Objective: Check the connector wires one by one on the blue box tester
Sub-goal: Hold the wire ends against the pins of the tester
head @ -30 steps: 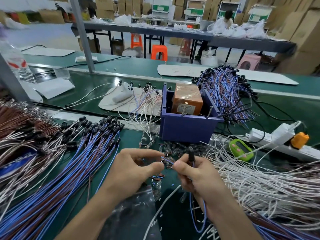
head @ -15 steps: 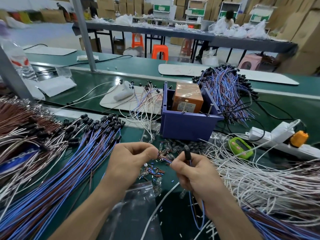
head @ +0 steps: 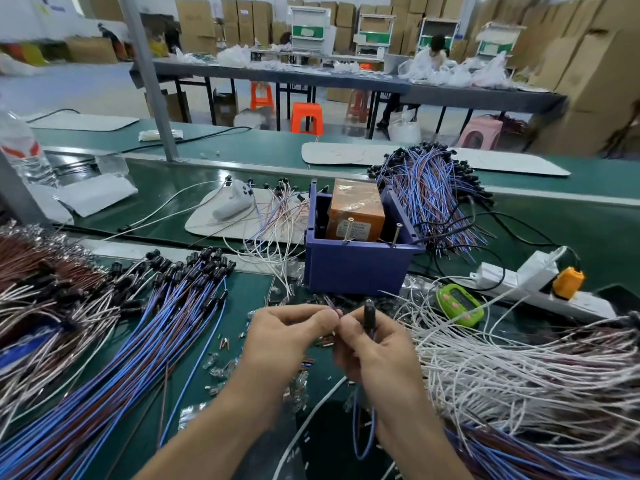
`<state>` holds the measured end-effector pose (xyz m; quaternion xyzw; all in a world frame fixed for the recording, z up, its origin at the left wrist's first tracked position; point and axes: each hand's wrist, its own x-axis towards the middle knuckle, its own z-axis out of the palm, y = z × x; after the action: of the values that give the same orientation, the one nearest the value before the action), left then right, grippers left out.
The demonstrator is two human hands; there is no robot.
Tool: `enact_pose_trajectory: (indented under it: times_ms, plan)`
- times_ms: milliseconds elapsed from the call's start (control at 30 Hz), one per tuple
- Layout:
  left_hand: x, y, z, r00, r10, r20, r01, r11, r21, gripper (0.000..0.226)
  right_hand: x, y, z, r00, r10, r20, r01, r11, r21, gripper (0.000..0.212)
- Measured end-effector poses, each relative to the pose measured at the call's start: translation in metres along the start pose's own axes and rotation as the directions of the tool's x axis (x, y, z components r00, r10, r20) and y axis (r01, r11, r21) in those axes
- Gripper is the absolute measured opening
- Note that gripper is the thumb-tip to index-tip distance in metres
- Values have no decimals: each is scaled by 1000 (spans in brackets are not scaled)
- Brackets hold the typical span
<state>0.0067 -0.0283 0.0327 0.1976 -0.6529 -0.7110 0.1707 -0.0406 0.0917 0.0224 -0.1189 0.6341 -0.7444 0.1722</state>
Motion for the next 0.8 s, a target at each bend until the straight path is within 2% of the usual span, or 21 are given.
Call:
enact_pose_trajectory:
  times_ms: [200,300,367,433,500,600,700,800]
  plan:
    - [13,13,11,998,-19,-66,16,999,-50,5,2,-11,-7,999,13,-44,-13,1000,20,28]
    - [11,15,23,1000,0,16,0,1000,15,13,5,-12,-13,994,-24,-108,25,1000,12,27]
    - [12,17,29,998,-17,60,18,1000,-12,10,5,-13,-15,992,-42,-121,45,999,20,26]
    - [15,23,34,998,-38,41,40,998,-56,11,7,-14,-15,986,-67,-155,72,997,28,27]
    - [21,27,41,999,-10,-44,6,997,-81,17,12,-15,-15,967,-53,-249,78,993,91,27]
    - [32,32,47,974,83,-210,-90,996,-22,20,23,-21,-21,919,12,-394,65,981,181,22]
    - [47,36,45,943,107,-316,-116,993,-9,17,36,-33,-28,905,26,-425,84,968,237,19]
    - [62,33,42,896,120,-427,-75,990,122,24,49,-43,-31,899,21,-437,113,954,277,18]
